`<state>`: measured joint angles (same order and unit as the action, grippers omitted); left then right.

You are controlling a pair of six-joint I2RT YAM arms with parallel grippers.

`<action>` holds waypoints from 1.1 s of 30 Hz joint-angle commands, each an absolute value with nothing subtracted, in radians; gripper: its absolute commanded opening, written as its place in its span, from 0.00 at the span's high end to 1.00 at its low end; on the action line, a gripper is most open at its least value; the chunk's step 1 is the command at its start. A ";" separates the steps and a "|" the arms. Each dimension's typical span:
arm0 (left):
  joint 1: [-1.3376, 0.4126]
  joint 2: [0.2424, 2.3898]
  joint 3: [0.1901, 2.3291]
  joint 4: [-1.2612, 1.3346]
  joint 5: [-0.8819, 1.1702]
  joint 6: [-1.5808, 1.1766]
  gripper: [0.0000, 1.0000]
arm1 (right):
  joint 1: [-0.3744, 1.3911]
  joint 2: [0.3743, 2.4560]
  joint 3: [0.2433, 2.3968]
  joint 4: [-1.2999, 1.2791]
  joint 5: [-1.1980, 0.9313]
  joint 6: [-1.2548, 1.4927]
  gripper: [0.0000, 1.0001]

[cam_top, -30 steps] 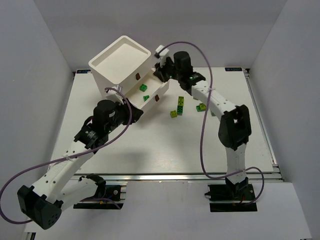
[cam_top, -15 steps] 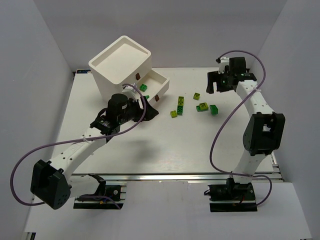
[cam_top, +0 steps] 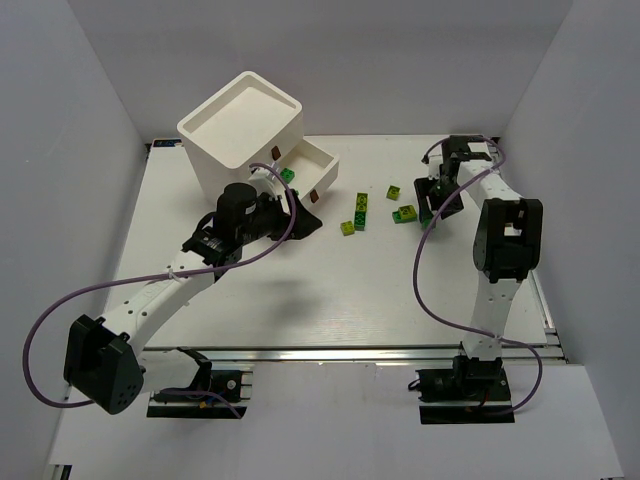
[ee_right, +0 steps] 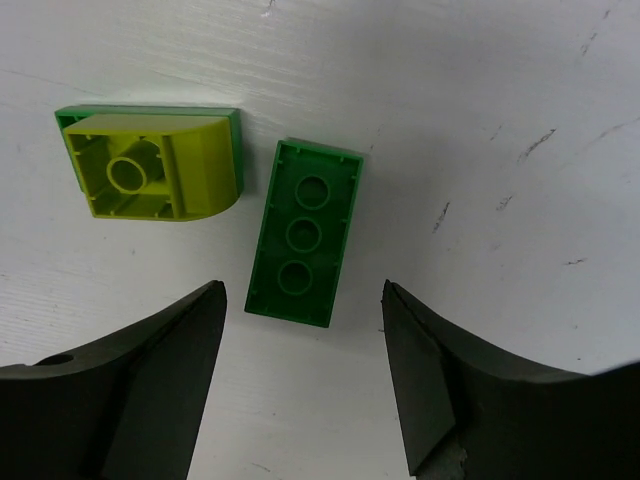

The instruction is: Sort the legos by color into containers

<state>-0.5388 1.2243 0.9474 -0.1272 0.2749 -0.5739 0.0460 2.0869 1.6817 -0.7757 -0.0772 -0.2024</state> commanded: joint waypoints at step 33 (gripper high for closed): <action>-0.538 1.172 0.960 -0.143 0.293 -0.572 0.20 | 0.046 2.152 1.779 -0.807 -0.095 -0.258 0.72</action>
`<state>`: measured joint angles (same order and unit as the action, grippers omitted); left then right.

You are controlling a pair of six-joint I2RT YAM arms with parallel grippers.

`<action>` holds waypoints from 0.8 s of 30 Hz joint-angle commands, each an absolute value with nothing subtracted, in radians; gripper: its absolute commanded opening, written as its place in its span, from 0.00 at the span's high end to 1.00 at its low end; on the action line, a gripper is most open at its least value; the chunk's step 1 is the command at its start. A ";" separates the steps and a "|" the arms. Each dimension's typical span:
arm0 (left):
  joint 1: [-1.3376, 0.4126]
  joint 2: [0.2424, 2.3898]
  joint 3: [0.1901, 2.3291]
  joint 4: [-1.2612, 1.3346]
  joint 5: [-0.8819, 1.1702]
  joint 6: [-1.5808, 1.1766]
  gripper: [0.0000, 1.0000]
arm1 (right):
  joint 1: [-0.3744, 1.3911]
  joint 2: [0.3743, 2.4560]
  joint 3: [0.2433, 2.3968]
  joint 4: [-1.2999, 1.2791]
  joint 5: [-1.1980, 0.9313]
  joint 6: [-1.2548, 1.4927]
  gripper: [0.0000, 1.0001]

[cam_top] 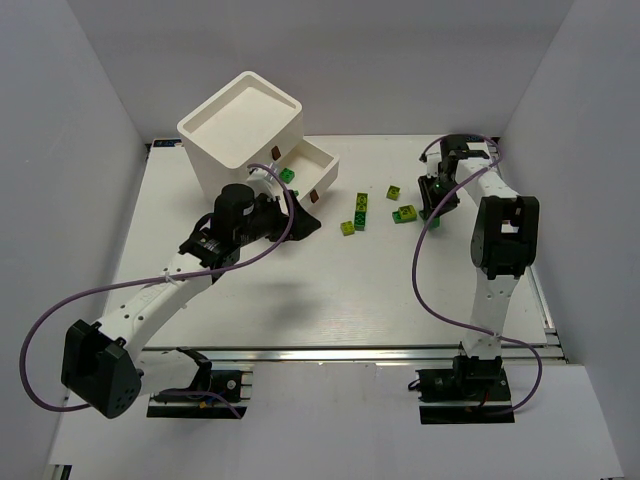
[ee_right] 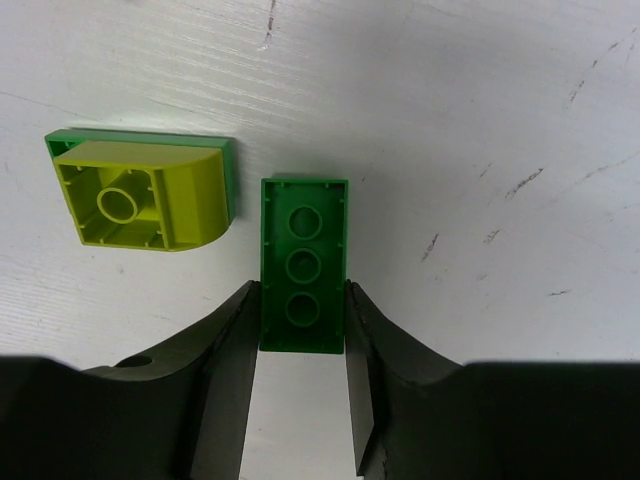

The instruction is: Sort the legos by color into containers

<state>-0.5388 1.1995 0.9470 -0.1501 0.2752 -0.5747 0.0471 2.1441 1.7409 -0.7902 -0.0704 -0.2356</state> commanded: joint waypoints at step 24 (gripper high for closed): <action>-0.587 1.480 1.213 0.284 0.355 -0.465 0.11 | 0.093 1.816 1.566 0.743 -1.292 1.100 1.00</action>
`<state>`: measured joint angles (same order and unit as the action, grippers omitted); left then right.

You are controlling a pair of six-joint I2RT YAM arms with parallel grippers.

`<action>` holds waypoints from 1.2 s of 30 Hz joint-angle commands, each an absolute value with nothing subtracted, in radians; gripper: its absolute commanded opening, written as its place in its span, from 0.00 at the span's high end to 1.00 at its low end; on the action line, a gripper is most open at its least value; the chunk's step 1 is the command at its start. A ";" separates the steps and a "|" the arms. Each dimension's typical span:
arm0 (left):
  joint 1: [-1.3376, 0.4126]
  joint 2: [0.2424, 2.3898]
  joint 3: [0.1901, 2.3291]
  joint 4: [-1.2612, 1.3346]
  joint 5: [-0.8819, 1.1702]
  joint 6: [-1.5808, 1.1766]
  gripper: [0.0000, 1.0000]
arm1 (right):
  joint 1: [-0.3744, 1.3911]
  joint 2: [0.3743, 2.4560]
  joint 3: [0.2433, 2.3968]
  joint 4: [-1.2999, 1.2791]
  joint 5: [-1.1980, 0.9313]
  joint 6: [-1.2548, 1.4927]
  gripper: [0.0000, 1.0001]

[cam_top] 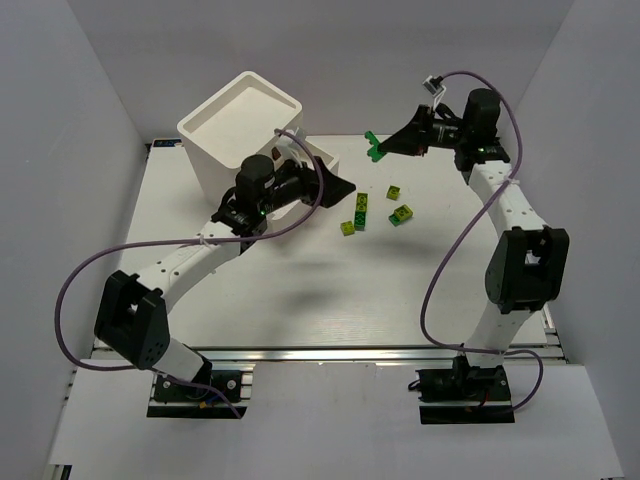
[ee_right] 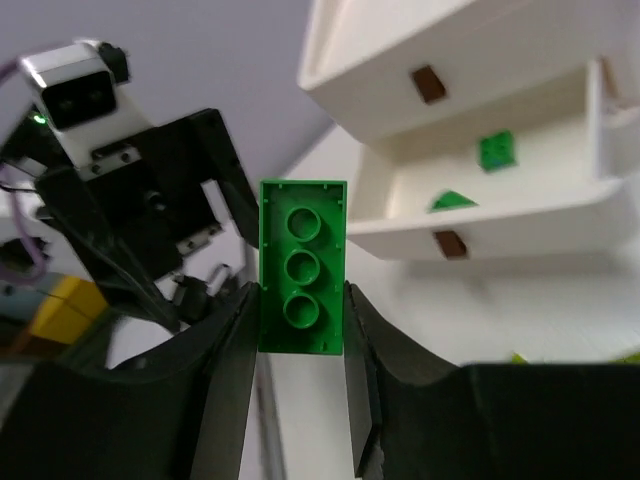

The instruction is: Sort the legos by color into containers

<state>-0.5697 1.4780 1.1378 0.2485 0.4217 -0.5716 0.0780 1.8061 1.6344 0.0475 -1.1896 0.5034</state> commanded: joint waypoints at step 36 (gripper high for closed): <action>-0.525 1.698 1.316 0.794 0.417 -1.146 0.21 | 0.149 1.801 1.628 0.827 -1.244 1.305 1.00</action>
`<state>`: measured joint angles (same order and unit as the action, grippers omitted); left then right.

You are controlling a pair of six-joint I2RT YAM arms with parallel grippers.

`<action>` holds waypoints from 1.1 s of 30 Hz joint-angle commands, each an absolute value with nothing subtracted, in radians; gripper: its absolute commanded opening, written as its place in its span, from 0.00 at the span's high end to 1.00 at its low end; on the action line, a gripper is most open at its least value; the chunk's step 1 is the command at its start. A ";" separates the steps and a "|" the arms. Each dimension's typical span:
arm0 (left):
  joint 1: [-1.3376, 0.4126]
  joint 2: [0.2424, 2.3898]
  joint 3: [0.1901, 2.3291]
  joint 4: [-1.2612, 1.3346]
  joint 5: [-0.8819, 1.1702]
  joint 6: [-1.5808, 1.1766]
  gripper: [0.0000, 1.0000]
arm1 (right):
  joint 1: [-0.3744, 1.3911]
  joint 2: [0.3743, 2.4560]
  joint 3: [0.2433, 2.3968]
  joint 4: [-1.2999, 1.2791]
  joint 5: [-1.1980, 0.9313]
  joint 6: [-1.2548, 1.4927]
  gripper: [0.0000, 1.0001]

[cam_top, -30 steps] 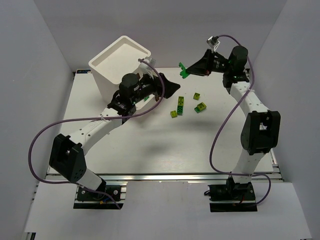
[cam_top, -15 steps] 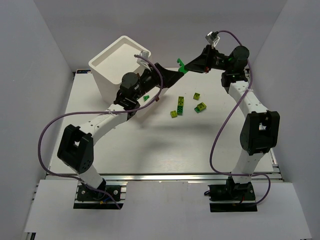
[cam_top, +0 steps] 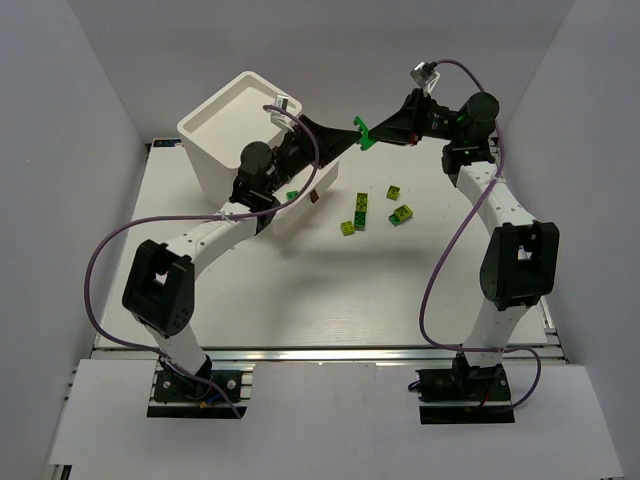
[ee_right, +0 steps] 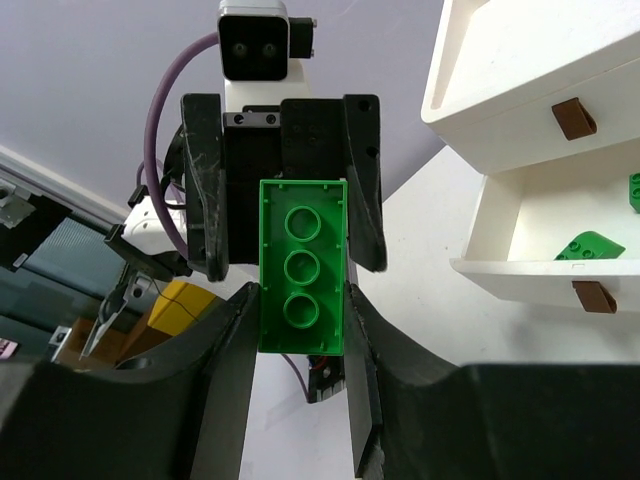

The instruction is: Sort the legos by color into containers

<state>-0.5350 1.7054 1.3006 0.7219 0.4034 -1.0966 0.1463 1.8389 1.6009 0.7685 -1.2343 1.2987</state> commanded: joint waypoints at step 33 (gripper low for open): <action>-0.525 1.802 1.348 0.948 0.532 -1.295 0.92 | 0.157 1.819 1.612 0.835 -1.236 1.276 1.00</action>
<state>-0.5266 1.8111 1.3132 0.9237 0.5095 -1.2785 0.1589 1.8393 1.5986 0.7734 -1.2343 1.2987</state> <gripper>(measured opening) 0.462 0.409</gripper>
